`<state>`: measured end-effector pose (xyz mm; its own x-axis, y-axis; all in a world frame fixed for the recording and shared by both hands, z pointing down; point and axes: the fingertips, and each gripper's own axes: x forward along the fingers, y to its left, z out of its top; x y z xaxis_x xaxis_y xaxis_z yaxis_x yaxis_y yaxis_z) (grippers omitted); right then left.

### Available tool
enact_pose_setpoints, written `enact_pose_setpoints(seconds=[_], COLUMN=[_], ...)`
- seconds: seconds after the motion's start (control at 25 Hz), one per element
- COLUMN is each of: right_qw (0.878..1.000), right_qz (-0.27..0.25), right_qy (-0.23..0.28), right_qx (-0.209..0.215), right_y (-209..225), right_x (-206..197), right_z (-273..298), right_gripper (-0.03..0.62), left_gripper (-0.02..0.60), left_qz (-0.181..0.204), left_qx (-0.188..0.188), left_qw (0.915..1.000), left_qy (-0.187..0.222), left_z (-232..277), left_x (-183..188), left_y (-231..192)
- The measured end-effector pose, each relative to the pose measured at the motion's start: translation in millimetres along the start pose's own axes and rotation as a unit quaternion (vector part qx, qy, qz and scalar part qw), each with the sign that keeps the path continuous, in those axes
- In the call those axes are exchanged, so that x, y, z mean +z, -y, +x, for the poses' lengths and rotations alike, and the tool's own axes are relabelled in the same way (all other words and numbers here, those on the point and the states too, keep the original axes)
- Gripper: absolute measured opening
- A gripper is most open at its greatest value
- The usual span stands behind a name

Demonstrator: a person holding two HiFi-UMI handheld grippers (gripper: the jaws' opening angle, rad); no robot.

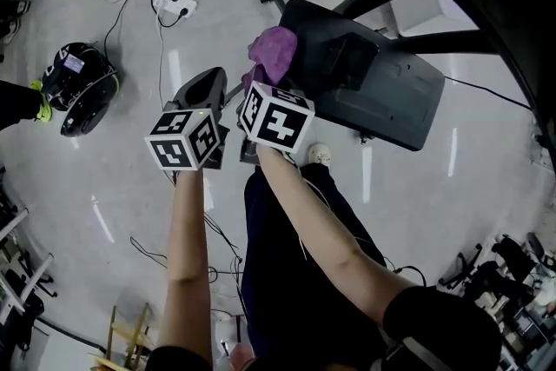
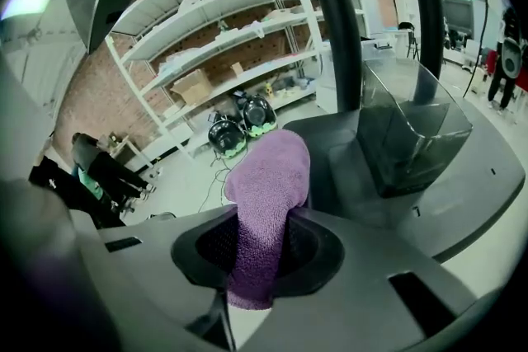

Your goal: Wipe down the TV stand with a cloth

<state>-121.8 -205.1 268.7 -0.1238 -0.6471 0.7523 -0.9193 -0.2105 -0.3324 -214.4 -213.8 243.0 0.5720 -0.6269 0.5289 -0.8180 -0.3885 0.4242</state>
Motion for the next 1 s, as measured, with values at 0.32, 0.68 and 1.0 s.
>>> enact_pose_setpoints(seconds=[0.32,0.68,1.0], right_qw=[1.000,0.999,0.997], right_qz=[-0.029,0.015,0.045], right_qy=[-0.004,0.005,0.019], right_qx=[-0.008,-0.039,-0.066], right_y=[7.3,51.7,84.6], right_x=[-3.1,3.2,6.6], right_z=[11.7,3.9,-6.9], right_gripper=[0.089,0.089,0.089], left_gripper=[0.007,0.006,0.006], left_qz=[-0.005,0.012,0.027], left_qx=[-0.009,-0.041,-0.072], left_qw=[0.9999,0.9988,0.9964], left_qy=[-0.009,-0.023,-0.034], left_z=[9.8,39.1,57.4], left_x=[-10.2,-6.7,-5.5], left_y=[4.4,32.3,61.5])
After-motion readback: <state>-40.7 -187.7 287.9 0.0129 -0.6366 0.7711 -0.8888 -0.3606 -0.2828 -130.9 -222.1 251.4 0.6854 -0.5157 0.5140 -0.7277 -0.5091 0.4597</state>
